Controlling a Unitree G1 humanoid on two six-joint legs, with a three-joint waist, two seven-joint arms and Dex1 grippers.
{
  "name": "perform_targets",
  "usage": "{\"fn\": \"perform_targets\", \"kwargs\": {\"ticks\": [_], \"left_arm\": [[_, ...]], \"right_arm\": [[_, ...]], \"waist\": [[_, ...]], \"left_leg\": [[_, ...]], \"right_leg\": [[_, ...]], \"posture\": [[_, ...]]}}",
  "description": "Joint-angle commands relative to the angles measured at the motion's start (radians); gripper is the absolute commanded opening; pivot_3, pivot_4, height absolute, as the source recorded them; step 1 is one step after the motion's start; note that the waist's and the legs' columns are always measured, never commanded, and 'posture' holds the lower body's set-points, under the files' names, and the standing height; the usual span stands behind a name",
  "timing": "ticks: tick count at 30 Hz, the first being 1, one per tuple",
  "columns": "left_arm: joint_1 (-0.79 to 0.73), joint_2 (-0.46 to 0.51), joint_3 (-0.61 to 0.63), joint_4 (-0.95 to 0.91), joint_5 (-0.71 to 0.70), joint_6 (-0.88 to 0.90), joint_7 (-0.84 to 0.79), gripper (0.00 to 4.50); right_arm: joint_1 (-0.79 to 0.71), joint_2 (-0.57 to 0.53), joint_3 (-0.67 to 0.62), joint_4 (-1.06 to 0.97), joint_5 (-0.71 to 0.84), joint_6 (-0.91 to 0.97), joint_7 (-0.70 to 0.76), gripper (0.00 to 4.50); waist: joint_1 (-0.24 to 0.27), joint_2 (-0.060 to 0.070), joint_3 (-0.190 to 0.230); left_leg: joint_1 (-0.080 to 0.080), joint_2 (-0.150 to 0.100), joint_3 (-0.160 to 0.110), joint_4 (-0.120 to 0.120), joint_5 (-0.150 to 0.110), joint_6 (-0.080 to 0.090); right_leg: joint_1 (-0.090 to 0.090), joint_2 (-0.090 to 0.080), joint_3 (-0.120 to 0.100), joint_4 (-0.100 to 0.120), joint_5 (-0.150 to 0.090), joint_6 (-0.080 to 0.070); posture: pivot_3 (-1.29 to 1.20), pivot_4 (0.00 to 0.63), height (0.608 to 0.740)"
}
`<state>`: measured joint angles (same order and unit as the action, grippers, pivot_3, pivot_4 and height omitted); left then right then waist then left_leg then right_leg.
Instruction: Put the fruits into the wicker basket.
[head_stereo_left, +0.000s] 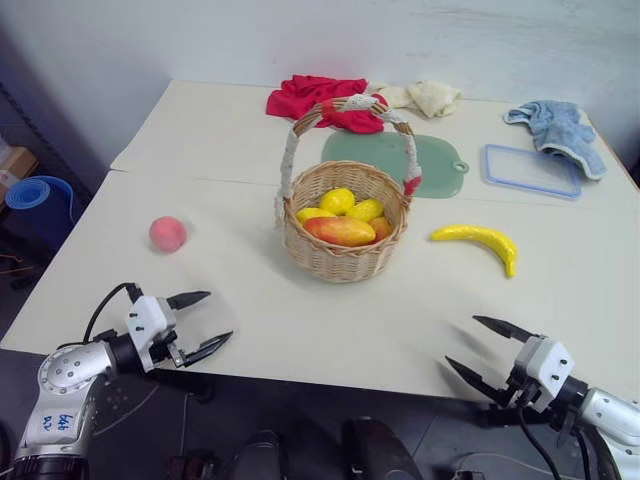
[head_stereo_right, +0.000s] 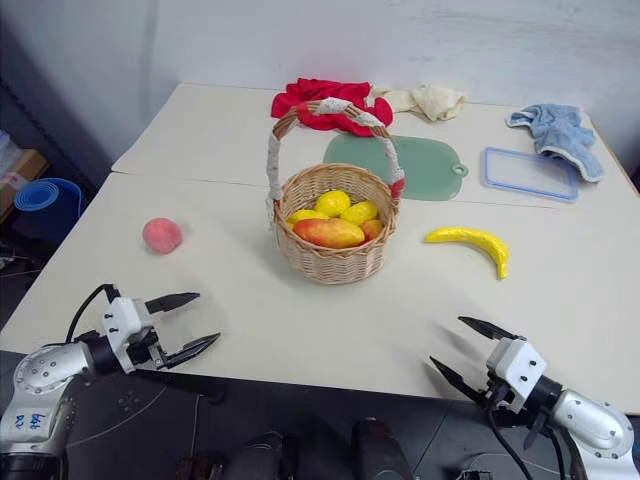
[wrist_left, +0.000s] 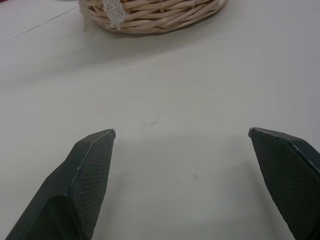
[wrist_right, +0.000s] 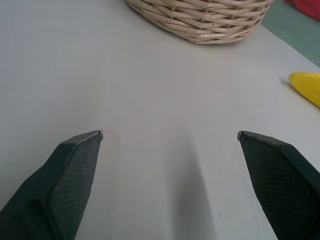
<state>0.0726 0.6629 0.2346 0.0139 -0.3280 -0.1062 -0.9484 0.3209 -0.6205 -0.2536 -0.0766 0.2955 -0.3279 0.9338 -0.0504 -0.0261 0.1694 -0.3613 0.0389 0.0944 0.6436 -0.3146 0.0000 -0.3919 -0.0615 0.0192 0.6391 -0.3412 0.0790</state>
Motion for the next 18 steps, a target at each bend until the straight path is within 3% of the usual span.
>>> {"fn": "perform_targets", "kwargs": {"ticks": [1, 6, 9, 15, 18], "left_arm": [[-0.008, 0.001, 0.007, -0.037, -0.019, 0.005, 0.004, 4.50], [-0.006, 0.008, 0.051, -0.046, -0.065, 0.067, 0.021, 4.50], [-0.007, 0.029, 0.124, -0.041, -0.174, 0.190, 0.018, 4.50], [0.061, -0.016, 0.335, 0.116, -0.100, 0.080, 0.225, 4.50], [0.089, -0.077, 0.478, 0.176, -0.198, 0.164, 0.356, 4.50]], "right_arm": [[-0.009, 0.004, 0.011, -0.035, 0.035, -0.006, 0.011, 4.48], [-0.055, 0.046, 0.057, -0.142, 0.149, 0.037, 0.021, 4.48], [-0.101, 0.084, 0.098, -0.249, 0.207, 0.093, -0.017, 4.48], [-0.232, 0.132, 0.189, -0.436, 0.260, 0.212, -0.106, 4.48], [-0.272, 0.154, 0.220, -0.470, 0.246, 0.230, -0.128, 4.48]], "waist": [[0.000, 0.000, 0.000], [-0.004, 0.000, 0.000], [-0.004, 0.000, 0.000], [-0.005, 0.001, 0.000], [-0.002, 0.000, 0.000]], "left_leg": [[0.000, 0.000, 0.000, 0.000, 0.000, 0.000], [0.000, 0.000, 0.000, 0.001, 0.000, 0.000], [0.001, 0.001, 0.000, 0.001, 0.001, -0.001], [0.001, 0.002, -0.001, 0.001, 0.001, -0.002], [0.001, 0.002, -0.001, 0.000, 0.000, -0.001]], "right_leg": [[0.000, 0.000, 0.000, 0.000, 0.000, 0.000], [0.000, 0.000, 0.000, 0.002, 0.000, 0.000], [0.000, 0.000, -0.002, 0.004, 0.000, 0.000], [-0.001, -0.005, -0.014, 0.005, 0.000, -0.001], [-0.001, -0.008, -0.019, 0.004, 0.000, -0.001]], "posture": [[0.00, 0.150, 0.740], [0.00, 0.150, 0.740], [0.00, 0.150, 0.740], [0.00, 0.150, 0.740], [0.00, 0.150, 0.740]]}}
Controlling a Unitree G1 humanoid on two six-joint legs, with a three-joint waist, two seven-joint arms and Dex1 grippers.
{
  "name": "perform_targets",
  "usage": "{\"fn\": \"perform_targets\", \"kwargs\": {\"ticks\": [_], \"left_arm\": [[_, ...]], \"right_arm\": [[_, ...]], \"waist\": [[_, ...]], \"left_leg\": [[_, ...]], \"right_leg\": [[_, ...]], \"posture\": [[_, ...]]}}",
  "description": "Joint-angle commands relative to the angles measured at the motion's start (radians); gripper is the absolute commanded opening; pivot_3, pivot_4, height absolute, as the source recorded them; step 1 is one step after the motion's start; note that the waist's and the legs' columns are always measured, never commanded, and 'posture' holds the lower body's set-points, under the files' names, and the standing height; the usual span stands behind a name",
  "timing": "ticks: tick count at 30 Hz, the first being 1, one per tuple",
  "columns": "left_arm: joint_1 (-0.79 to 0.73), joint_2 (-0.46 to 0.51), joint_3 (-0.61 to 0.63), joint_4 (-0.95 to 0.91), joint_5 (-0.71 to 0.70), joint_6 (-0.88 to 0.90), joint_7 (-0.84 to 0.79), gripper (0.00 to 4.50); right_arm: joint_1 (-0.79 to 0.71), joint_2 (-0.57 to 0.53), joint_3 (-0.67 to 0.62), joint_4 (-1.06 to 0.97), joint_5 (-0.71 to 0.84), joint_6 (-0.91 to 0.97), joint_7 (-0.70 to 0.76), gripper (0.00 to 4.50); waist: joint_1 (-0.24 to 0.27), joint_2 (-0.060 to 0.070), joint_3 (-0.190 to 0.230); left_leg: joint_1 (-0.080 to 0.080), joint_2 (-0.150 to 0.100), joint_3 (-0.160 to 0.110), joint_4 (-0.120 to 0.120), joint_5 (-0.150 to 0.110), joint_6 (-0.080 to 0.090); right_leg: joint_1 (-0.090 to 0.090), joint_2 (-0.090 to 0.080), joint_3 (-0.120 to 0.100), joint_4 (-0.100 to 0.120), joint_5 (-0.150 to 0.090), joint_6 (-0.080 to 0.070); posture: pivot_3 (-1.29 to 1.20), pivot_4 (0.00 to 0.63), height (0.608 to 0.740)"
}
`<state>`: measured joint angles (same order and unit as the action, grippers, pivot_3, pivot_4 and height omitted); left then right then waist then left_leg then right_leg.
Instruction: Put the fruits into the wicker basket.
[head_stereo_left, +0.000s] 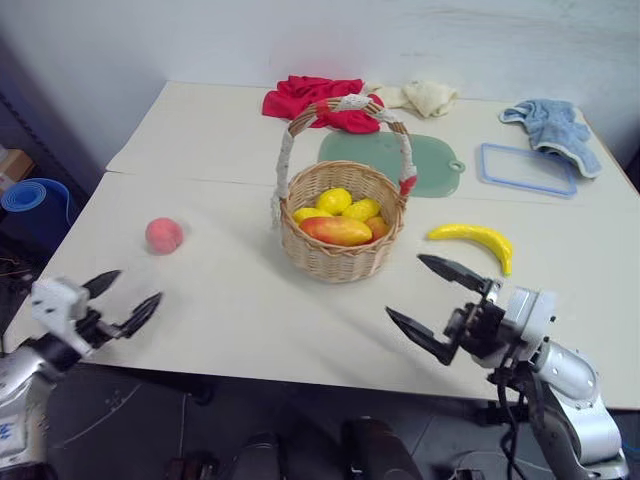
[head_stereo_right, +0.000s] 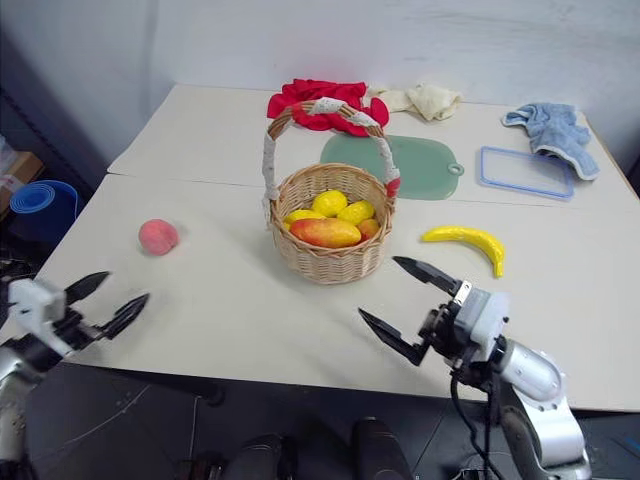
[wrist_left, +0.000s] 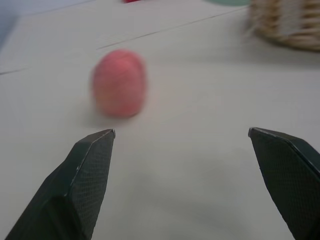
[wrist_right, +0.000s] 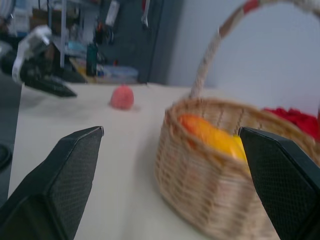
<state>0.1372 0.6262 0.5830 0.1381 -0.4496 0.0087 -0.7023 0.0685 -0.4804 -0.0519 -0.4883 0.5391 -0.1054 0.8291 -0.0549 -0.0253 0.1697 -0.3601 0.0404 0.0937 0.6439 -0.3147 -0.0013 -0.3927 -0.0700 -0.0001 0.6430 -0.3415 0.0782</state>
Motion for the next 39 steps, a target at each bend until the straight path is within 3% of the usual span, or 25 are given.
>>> {"fn": "perform_targets", "kwargs": {"ticks": [1, 5, 10, 15, 19, 24, 34, 39], "left_arm": [[0.041, -0.054, 0.169, 0.063, -0.117, 0.103, 0.135, 4.50], [0.083, -0.069, 0.214, 0.018, -0.213, 0.243, 0.143, 4.50], [-0.006, -0.012, 0.173, -0.100, -0.280, 0.373, 0.144, 4.50], [-0.251, 0.163, 0.017, -0.100, -0.236, 0.569, 0.175, 4.50], [-0.501, 0.241, -0.212, 0.065, -0.082, 0.542, 0.103, 4.50], [-0.784, 0.216, -0.371, 0.351, 0.059, 0.479, 0.061, 4.50], [-0.985, 0.132, -0.488, 0.767, 0.254, 0.298, 0.028, 4.50], [-0.983, 0.128, -0.441, 0.748, 0.209, 0.231, -0.108, 3.37]], "right_arm": [[-0.027, 0.016, 0.024, -0.061, -0.003, 0.009, -0.024, 4.48], [-0.045, 0.017, 0.034, -0.058, -0.028, 0.012, -0.034, 4.48], [-0.064, 0.008, 0.046, -0.047, -0.042, 0.017, -0.024, 4.48], [-0.119, 0.014, 0.057, -0.047, -0.034, 0.045, -0.032, 4.48], [-0.135, 0.020, 0.073, -0.032, -0.044, 0.053, -0.030, 4.48], [-0.097, 0.000, 0.064, -0.046, -0.048, 0.069, -0.029, 4.48], [-0.033, 0.004, 0.057, -0.085, -0.081, 0.061, -0.074, 4.48], [-0.023, 0.038, 0.026, -0.103, -0.061, 0.054, -0.133, 4.50]], "waist": [[0.003, -0.001, 0.000], [0.020, -0.005, -0.002], [0.037, -0.006, -0.002], [0.028, -0.005, -0.002], [0.022, -0.001, -0.001], [0.029, -0.001, -0.001], [0.029, -0.003, 0.000], [0.030, -0.004, 0.001]], "left_leg": [[0.000, 0.000, 0.000, 0.000, 0.000, 0.000], [-0.001, 0.000, -0.001, 0.002, -0.003, 0.001], [-0.003, -0.002, -0.001, 0.003, -0.003, -0.003], [-0.005, -0.002, -0.001, 0.002, -0.001, -0.004], [-0.007, -0.002, -0.001, 0.001, 0.003, -0.004], [-0.010, 0.002, 0.002, 0.004, 0.003, -0.005], [-0.011, 0.005, 0.005, 0.007, 0.001, -0.003], [-0.011, 0.005, 0.005, 0.010, 0.001, -0.004]], "right_leg": [[0.000, -0.002, -0.004, 0.000, 0.000, 0.000], [0.001, -0.009, -0.019, 0.000, 0.000, 0.000], [0.001, -0.014, -0.023, -0.002, 0.000, -0.001], [0.000, -0.014, -0.024, -0.002, 0.001, -0.002], [-0.002, -0.013, -0.026, -0.003, 0.001, -0.002], [-0.006, -0.012, -0.038, 0.003, 0.002, 0.000], [-0.006, -0.012, -0.051, 0.003, 0.005, 0.005], [-0.006, -0.013, -0.051, 0.003, 0.005, 0.005]], "posture": [[0.00, 0.150, 0.740], [0.00, 0.150, 0.740], [0.00, 0.150, 0.740], [0.00, 0.150, 0.740], [0.00, 0.150, 0.740], [0.00, 0.150, 0.740], [0.00, 0.150, 0.740], [0.00, 0.150, 0.740]]}}
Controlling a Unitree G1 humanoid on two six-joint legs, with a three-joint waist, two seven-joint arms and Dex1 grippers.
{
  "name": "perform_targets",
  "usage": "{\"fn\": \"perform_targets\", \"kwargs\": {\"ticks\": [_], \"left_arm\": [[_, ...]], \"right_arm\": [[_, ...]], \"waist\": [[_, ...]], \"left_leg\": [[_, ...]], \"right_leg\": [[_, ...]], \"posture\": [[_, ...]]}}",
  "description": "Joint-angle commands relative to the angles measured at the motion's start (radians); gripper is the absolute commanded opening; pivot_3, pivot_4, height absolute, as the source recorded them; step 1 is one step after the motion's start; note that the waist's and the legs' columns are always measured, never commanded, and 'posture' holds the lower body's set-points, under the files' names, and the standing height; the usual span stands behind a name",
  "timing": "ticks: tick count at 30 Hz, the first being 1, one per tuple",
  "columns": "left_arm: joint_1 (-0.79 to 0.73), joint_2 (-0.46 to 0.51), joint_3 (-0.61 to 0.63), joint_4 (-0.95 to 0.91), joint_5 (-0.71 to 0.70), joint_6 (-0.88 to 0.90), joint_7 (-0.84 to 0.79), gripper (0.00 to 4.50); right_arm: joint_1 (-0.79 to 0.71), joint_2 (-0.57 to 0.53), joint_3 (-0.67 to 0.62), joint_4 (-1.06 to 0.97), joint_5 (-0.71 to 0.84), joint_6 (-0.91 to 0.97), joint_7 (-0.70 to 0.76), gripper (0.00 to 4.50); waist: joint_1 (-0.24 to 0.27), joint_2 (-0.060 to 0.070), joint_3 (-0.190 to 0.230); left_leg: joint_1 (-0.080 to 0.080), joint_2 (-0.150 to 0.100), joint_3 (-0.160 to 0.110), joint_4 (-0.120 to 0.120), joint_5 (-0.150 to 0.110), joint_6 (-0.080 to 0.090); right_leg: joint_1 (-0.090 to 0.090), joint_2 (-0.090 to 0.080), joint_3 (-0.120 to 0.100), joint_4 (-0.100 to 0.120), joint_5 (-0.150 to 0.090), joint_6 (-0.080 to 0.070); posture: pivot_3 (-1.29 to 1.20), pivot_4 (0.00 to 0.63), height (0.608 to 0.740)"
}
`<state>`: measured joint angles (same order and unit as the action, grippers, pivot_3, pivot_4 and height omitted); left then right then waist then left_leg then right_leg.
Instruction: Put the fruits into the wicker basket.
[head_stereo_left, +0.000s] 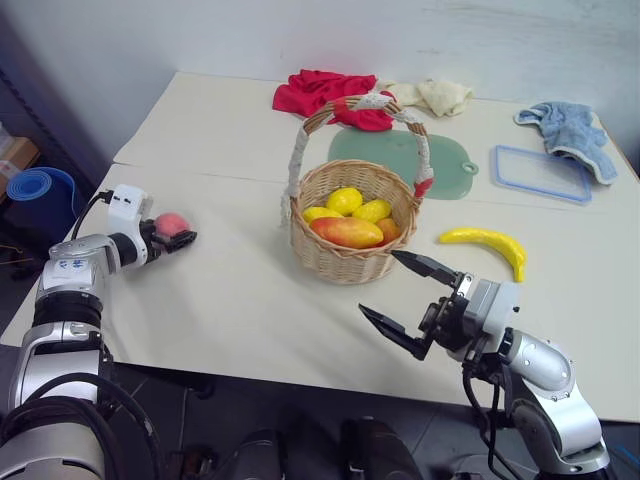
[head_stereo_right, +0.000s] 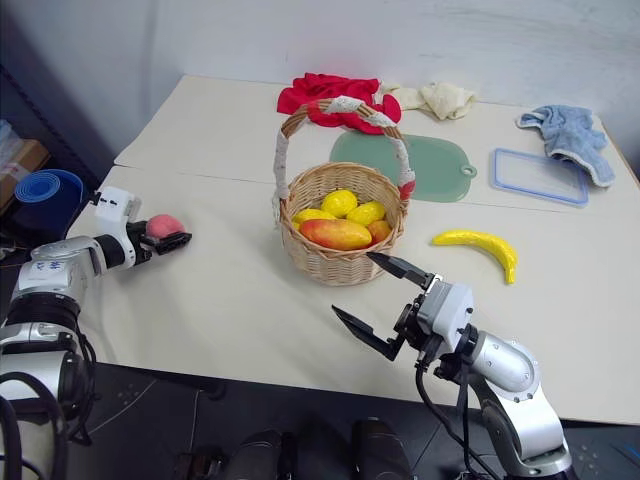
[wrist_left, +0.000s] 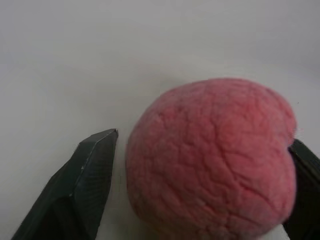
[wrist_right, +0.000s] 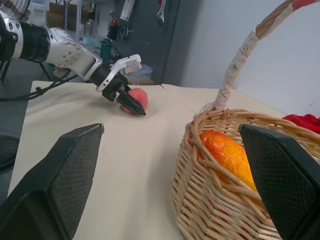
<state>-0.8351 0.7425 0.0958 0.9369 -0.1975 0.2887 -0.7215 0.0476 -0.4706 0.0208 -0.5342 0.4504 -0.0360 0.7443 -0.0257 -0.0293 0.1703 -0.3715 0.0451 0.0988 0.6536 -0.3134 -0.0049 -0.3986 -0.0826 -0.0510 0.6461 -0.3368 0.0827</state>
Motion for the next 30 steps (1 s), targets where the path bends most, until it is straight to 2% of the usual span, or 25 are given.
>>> {"fn": "perform_targets", "kwargs": {"ticks": [1, 3, 4, 5, 7, 9, 11, 14, 17, 19, 21, 23, 26, 27, 29, 30], "left_arm": [[-0.005, 0.018, 0.059, -0.072, -0.057, -0.057, -0.121, 3.05], [0.023, 0.043, 0.071, -0.179, -0.097, -0.039, -0.226, 2.63], [0.036, 0.053, 0.076, -0.233, -0.119, -0.009, -0.269, 2.57], [0.056, 0.061, 0.078, -0.313, -0.152, 0.026, -0.322, 2.54], [0.127, 0.057, 0.099, -0.610, -0.297, 0.048, -0.462, 2.54], [0.159, 0.058, 0.103, -0.784, -0.396, 0.142, -0.512, 2.54], [0.145, 0.033, 0.013, -0.895, -0.381, 0.168, -0.522, 2.54], [0.065, -0.077, -0.097, -0.969, -0.338, 0.216, -0.427, 2.54], [-0.034, -0.196, -0.200, -0.903, -0.177, 0.187, -0.262, 2.54], [-0.103, -0.300, -0.206, -0.817, -0.105, 0.196, -0.087, 2.54], [-0.116, -0.348, -0.252, -0.788, -0.025, 0.121, -0.040, 2.54], [-0.103, -0.394, -0.252, -0.786, -0.016, 0.115, -0.004, 2.54], [-0.088, -0.433, -0.242, -0.802, -0.034, 0.143, 0.009, 3.48], [-0.083, -0.434, -0.247, -0.813, -0.038, 0.149, -0.001, 3.92], [-0.081, -0.431, -0.243, -0.811, -0.019, 0.122, 0.007, 4.42], [-0.079, -0.421, -0.239, -0.799, -0.008, 0.094, 0.004, 4.47]], "right_arm": [[-0.004, 0.037, -0.068, -0.064, 0.041, -0.007, -0.073, 4.50], [0.006, 0.024, -0.113, -0.072, 0.039, 0.002, -0.089, 4.50], [0.014, 0.016, -0.127, -0.074, 0.035, 0.004, -0.091, 4.50], [0.025, 0.009, -0.144, -0.075, 0.035, 0.007, -0.094, 4.50], [0.063, -0.010, -0.198, -0.071, 0.044, 0.008, -0.092, 4.50], [0.082, -0.014, -0.231, -0.070, 0.057, 0.014, -0.098, 4.50], [0.095, -0.008, -0.259, -0.063, 0.072, 0.017, -0.109, 4.50], [0.101, -0.014, -0.274, -0.051, 0.075, 0.013, -0.099, 4.50], [0.091, -0.012, -0.274, -0.047, 0.075, 0.015, -0.101, 4.50], [0.091, -0.007, -0.271, -0.050, 0.075, 0.016, -0.105, 4.50], [0.108, 0.010, -0.263, -0.063, 0.072, 0.019, -0.120, 4.50], [0.135, 0.036, -0.244, -0.083, 0.060, 0.016, -0.139, 4.50], [0.162, 0.065, -0.217, -0.105, 0.035, 0.006, -0.160, 4.50], [0.167, 0.070, -0.214, -0.109, 0.030, 0.004, -0.166, 4.50], [0.182, 0.074, -0.222, -0.117, 0.028, 0.003, -0.174, 4.50], [0.198, 0.072, -0.237, -0.121, 0.031, 0.001, -0.175, 4.50]], "waist": [[0.001, -0.001, 0.000], [0.000, -0.001, 0.000], [-0.001, -0.001, 0.000], [0.000, -0.001, 0.000], [-0.001, 0.000, 0.000], [0.003, 0.000, 0.000], [0.005, 0.000, 0.001], [0.022, 0.004, 0.002], [0.025, 0.004, 0.002], [0.026, 0.003, 0.002], [0.019, 0.003, 0.002], [0.016, 0.005, 0.002], [0.018, 0.006, 0.003], [0.018, 0.007, 0.003], [0.022, 0.007, 0.004], [0.024, 0.007, 0.004]], "left_leg": [[0.000, 0.000, 0.000, 0.001, 0.000, 0.000], [0.000, 0.000, 0.000, 0.002, 0.000, -0.001], [0.000, 0.000, 0.000, 0.002, 0.000, -0.001], [0.000, 0.000, 0.000, 0.002, 0.000, -0.001], [0.000, 0.000, 0.000, 0.001, 0.000, -0.001], [0.000, 0.000, -0.002, 0.000, 0.000, -0.001], [0.001, 0.000, -0.004, 0.000, 0.000, -0.001], [0.003, -0.001, -0.004, 0.002, 0.000, -0.001], [0.001, -0.002, -0.003, 0.006, 0.001, 0.001], [0.001, -0.003, -0.003, 0.009, 0.002, 0.002], [0.001, -0.003, -0.002, 0.009, 0.000, 0.007], [0.002, -0.002, -0.001, 0.008, 0.001, 0.005], [0.001, -0.001, -0.003, 0.007, 0.003, 0.002], [0.000, -0.001, -0.003, 0.006, 0.003, 0.002], [0.001, -0.001, -0.002, 0.007, 0.003, 0.002], [0.000, -0.002, -0.002, 0.007, 0.003, 0.001]], "right_leg": [[0.000, 0.000, 0.000, 0.000, 0.000, 0.000], [0.000, -0.001, 0.000, 0.000, 0.000, 0.000], [0.000, -0.001, 0.000, 0.000, 0.000, 0.000], [0.000, -0.001, 0.001, 0.001, 0.000, 0.000], [0.001, -0.001, 0.001, 0.002, 0.000, 0.000], [0.002, -0.001, 0.001, 0.002, 0.000, 0.000], [0.003, -0.001, 0.001, 0.001, 0.000, 0.000], [0.007, 0.000, 0.002, -0.003, 0.000, 0.000], [0.007, 0.002, 0.005, -0.003, 0.000, -0.002], [0.007, 0.002, 0.006, -0.001, 0.001, -0.003], [0.007, 0.003, 0.008, -0.002, 0.002, -0.002], [0.006, 0.004, 0.011, -0.001, 0.002, -0.002], [0.003, 0.005, 0.011, 0.000, 0.002, -0.002], [0.002, 0.005, 0.011, 0.000, 0.002, -0.002], [0.002, 0.005, 0.011, 0.000, 0.002, -0.002], [0.002, 0.005, 0.011, 0.000, 0.002, -0.002]], "posture": [[0.00, 0.150, 0.740], [0.00, 0.150, 0.740], [0.00, 0.150, 0.740], [0.00, 0.150, 0.740], [0.00, 0.150, 0.740], [0.00, 0.150, 0.740], [0.00, 0.150, 0.740], [0.00, 0.150, 0.740], [0.00, 0.150, 0.740], [0.00, 0.150, 0.740], [0.00, 0.150, 0.740], [0.00, 0.150, 0.740], [0.00, 0.150, 0.740], [0.00, 0.150, 0.740], [0.00, 0.150, 0.740], [0.00, 0.150, 0.740]]}}
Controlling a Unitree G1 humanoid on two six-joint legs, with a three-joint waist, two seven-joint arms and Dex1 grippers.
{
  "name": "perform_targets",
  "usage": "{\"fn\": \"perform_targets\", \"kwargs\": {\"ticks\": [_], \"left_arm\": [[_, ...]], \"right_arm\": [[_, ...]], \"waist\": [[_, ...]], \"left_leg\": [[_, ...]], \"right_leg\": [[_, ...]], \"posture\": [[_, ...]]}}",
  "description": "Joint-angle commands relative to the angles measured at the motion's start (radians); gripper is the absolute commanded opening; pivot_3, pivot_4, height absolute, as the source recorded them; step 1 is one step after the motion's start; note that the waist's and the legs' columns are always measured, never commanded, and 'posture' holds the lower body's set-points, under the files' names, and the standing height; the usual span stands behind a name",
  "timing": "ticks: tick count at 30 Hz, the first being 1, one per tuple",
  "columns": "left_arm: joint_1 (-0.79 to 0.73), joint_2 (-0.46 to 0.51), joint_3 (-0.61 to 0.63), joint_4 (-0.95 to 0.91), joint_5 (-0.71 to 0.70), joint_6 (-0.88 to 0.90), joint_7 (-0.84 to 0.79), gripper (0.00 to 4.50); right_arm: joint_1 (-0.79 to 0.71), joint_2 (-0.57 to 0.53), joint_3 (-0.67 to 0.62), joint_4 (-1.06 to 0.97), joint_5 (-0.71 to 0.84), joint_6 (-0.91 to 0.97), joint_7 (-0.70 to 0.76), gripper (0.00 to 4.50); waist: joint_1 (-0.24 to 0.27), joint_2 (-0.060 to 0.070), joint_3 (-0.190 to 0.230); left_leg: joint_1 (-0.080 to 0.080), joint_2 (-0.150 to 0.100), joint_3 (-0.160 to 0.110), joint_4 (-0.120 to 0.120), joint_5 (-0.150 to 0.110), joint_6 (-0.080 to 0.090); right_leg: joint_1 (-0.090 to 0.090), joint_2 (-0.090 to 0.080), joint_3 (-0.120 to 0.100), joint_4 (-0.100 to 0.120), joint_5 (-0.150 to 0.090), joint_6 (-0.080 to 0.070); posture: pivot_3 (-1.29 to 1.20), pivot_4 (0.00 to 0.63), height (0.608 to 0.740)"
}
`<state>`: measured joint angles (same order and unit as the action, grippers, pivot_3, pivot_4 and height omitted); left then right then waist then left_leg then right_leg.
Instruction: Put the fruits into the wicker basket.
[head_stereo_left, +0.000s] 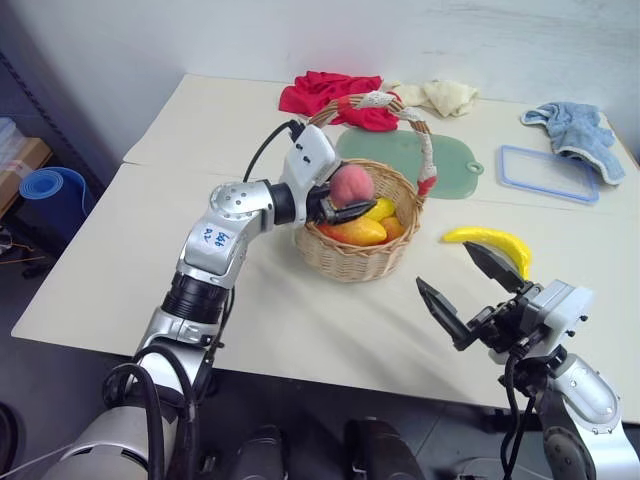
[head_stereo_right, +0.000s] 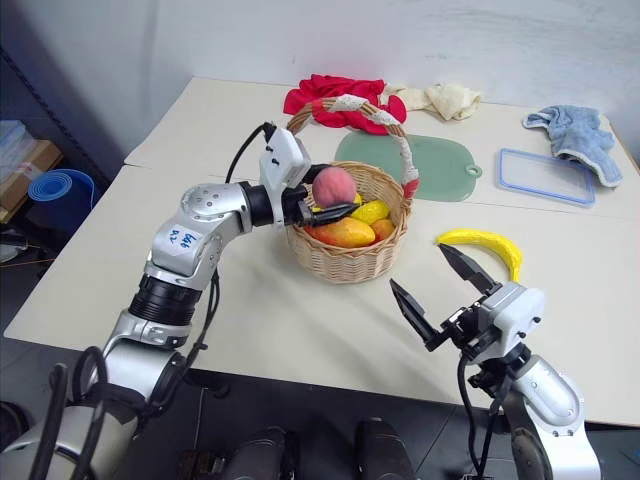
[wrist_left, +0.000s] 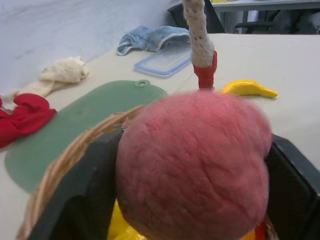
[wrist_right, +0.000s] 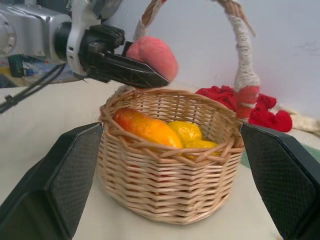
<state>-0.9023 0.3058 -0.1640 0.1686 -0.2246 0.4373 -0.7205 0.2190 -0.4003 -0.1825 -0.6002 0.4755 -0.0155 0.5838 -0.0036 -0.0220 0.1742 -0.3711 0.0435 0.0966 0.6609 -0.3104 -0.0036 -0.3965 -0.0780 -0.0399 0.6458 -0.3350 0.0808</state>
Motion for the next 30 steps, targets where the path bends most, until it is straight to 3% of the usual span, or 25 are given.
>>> {"fn": "perform_targets", "kwargs": {"ticks": [1, 5, 8, 10, 14, 17, 20, 23, 27, 28, 30], "left_arm": [[-0.005, 0.028, 0.026, -0.019, 0.030, -0.096, -0.002, 4.47], [0.062, 0.077, 0.121, -0.047, -0.097, -0.185, -0.150, 4.47], [0.150, 0.176, 0.186, -0.140, -0.235, -0.173, -0.350, 4.47], [0.196, 0.240, 0.231, -0.182, -0.319, -0.078, -0.394, 4.47], [0.310, 0.424, 0.249, -0.191, -0.271, -0.065, -0.486, 4.47], [0.354, 0.476, 0.322, -0.114, -0.302, -0.110, -0.523, 4.47], [0.418, 0.527, 0.341, -0.119, -0.349, -0.073, -0.617, 4.47], [0.401, 0.485, 0.353, -0.139, -0.379, -0.062, -0.581, 4.47], [0.369, 0.419, 0.325, -0.185, -0.380, -0.057, -0.526, 4.47], [0.366, 0.412, 0.322, -0.188, -0.377, -0.057, -0.520, 4.47], [0.359, 0.396, 0.308, -0.198, -0.392, -0.021, -0.515, 4.47]], "right_arm": [[0.045, 0.000, -0.057, -0.058, 0.016, -0.018, -0.019, 4.50], [0.148, -0.006, -0.228, -0.026, 0.073, -0.040, -0.018, 4.50], [0.263, 0.006, -0.411, 0.062, 0.121, -0.093, 0.021, 4.50], [0.317, 0.026, -0.512, 0.153, 0.153, -0.129, 0.035, 4.50], [0.376, 0.038, -0.622, 0.373, 0.126, -0.225, 0.086, 4.50], [0.405, 0.020, -0.621, 0.426, 0.117, -0.252, 0.146, 4.50], [0.383, -0.072, -0.605, 0.438, 0.123, -0.213, 0.210, 4.50], [0.250, -0.214, -0.583, 0.461, 0.144, -0.108, 0.204, 4.50], [0.001, -0.578, -0.377, 0.587, 0.063, 0.319, 0.206, 4.50], [-0.031, -0.616, -0.348, 0.608, 0.057, 0.367, 0.213, 4.50], [-0.243, -0.666, -0.240, 0.701, 0.031, 0.408, 0.231, 4.50]], "waist": [[0.002, 0.000, 0.000], [0.003, 0.000, 0.000], [0.000, 0.001, 0.000], [0.001, 0.001, 0.000], [-0.002, 0.003, 0.000], [-0.004, 0.005, 0.001], [-0.022, 0.007, 0.002], [-0.030, 0.006, 0.002], [-0.031, 0.007, 0.003], [-0.027, 0.008, 0.003], [-0.021, 0.006, 0.003]], "left_leg": [[0.000, 0.000, 0.000, 0.001, 0.000, 0.000], [0.001, -0.001, 0.000, 0.001, 0.000, 0.001], [0.001, 0.000, 0.000, 0.000, -0.001, 0.001], [0.002, 0.001, 0.000, -0.001, -0.001, 0.000], [0.004, 0.000, 0.000, -0.002, -0.002, 0.000], [0.009, -0.001, 0.002, -0.006, -0.005, 0.005], [0.012, 0.000, 0.005, -0.010, -0.004, 0.004], [0.016, 0.000, 0.007, -0.011, -0.004, 0.004], [0.017, 0.000, 0.010, -0.011, -0.003, 0.004], [0.017, 0.000, 0.012, -0.011, -0.002, 0.005], [0.015, 0.001, 0.011, -0.013, -0.001, 0.004]], "right_leg": [[0.001, 0.000, 0.000, 0.000, 0.000, 0.000], [0.003, -0.001, 0.001, -0.002, 0.000, 0.000], [0.003, -0.001, 0.001, -0.002, 0.000, 0.000], [0.003, 0.000, 0.000, -0.002, 0.000, 0.000], [0.005, -0.001, 0.001, -0.003, -0.001, -0.002], [0.006, -0.002, 0.003, -0.003, -0.001, -0.004], [0.006, -0.003, 0.005, -0.003, -0.001, -0.007], [0.007, -0.003, 0.007, -0.002, 0.000, -0.007], [0.006, -0.002, 0.011, -0.002, 0.002, -0.007], [0.006, -0.002, 0.013, -0.001, 0.002, -0.006], [0.003, 0.001, 0.012, -0.002, 0.002, -0.006]], "posture": [[0.00, 0.150, 0.740], [0.00, 0.150, 0.740], [0.00, 0.150, 0.740], [0.00, 0.150, 0.740], [0.00, 0.150, 0.740], [0.00, 0.150, 0.740], [0.00, 0.150, 0.740], [0.00, 0.150, 0.740], [0.00, 0.150, 0.740], [0.00, 0.150, 0.740], [0.00, 0.150, 0.740]]}}
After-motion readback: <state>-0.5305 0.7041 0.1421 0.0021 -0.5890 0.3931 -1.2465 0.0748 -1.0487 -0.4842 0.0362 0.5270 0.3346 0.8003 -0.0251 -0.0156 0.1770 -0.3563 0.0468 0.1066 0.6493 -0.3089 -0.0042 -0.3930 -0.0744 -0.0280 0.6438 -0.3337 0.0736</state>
